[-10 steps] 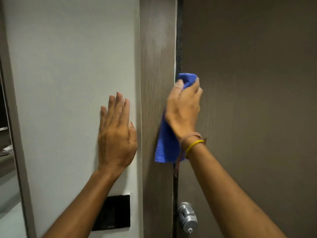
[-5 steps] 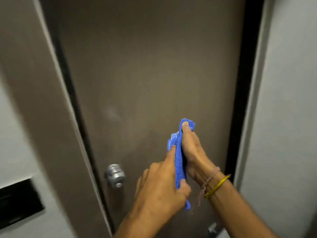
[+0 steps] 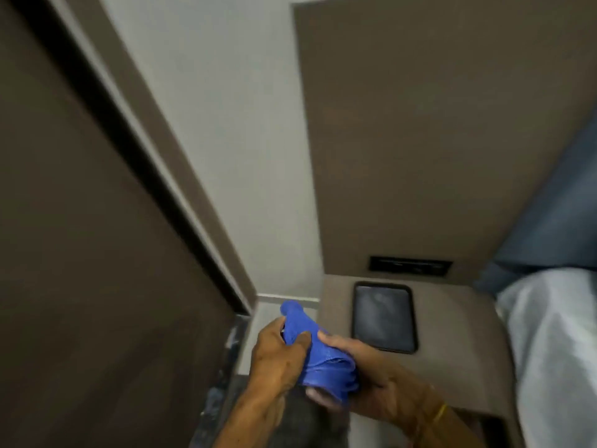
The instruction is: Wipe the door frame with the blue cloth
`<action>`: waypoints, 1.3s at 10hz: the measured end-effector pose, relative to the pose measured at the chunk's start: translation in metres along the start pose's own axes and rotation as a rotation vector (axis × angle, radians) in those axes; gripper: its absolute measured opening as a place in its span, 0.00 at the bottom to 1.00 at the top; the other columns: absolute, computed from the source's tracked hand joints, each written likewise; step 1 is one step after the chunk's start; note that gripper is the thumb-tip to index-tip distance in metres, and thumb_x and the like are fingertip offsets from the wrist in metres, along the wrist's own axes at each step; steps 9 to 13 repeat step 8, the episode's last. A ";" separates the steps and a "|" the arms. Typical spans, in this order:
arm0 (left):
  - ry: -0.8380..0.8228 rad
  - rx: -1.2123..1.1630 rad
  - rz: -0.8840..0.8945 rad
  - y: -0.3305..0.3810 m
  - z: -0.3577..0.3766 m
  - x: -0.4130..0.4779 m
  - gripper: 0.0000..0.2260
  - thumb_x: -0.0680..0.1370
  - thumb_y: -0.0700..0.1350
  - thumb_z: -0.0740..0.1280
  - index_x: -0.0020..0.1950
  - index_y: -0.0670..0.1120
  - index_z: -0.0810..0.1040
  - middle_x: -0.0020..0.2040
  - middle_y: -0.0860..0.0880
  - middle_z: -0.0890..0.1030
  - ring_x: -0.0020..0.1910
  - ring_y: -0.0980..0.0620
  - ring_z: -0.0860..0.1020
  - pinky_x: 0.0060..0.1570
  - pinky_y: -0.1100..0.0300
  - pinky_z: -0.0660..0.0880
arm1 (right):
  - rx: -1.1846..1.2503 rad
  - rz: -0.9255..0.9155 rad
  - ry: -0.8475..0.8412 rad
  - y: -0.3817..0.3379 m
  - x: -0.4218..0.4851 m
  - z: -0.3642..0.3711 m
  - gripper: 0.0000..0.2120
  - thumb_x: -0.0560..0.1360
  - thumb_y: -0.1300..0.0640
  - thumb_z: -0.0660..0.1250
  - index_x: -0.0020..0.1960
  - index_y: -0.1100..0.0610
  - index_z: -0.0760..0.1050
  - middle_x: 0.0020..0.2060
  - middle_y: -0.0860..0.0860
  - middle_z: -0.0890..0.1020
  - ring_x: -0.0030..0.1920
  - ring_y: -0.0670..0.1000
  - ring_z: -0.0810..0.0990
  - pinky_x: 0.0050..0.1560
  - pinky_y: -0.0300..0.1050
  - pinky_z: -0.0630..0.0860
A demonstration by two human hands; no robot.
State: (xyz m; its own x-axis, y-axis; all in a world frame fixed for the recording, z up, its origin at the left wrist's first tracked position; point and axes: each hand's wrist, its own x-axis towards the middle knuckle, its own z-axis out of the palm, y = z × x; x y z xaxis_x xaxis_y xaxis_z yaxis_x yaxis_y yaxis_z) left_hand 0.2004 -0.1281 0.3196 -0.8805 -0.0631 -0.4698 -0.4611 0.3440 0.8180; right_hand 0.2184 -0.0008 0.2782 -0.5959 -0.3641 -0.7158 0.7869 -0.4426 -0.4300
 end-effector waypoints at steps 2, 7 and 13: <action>-0.258 -0.139 -0.314 -0.034 0.168 0.136 0.06 0.74 0.27 0.65 0.42 0.36 0.77 0.28 0.43 0.83 0.23 0.49 0.80 0.20 0.65 0.76 | 0.225 -0.034 0.405 -0.041 0.087 -0.173 0.14 0.75 0.62 0.67 0.57 0.70 0.75 0.48 0.64 0.83 0.45 0.61 0.82 0.48 0.53 0.80; -0.100 0.338 -0.409 -0.180 0.326 0.324 0.16 0.76 0.41 0.67 0.61 0.37 0.74 0.59 0.37 0.79 0.57 0.38 0.78 0.60 0.48 0.76 | -0.516 0.082 0.570 -0.052 0.282 -0.366 0.31 0.73 0.59 0.69 0.71 0.66 0.60 0.69 0.62 0.70 0.67 0.62 0.71 0.68 0.57 0.70; -0.023 0.605 -0.268 -0.208 0.323 0.317 0.16 0.76 0.42 0.66 0.63 0.39 0.73 0.59 0.37 0.79 0.59 0.37 0.77 0.58 0.50 0.74 | -0.736 0.115 0.752 -0.028 0.291 -0.376 0.28 0.74 0.57 0.68 0.69 0.65 0.62 0.67 0.63 0.68 0.65 0.63 0.71 0.67 0.54 0.71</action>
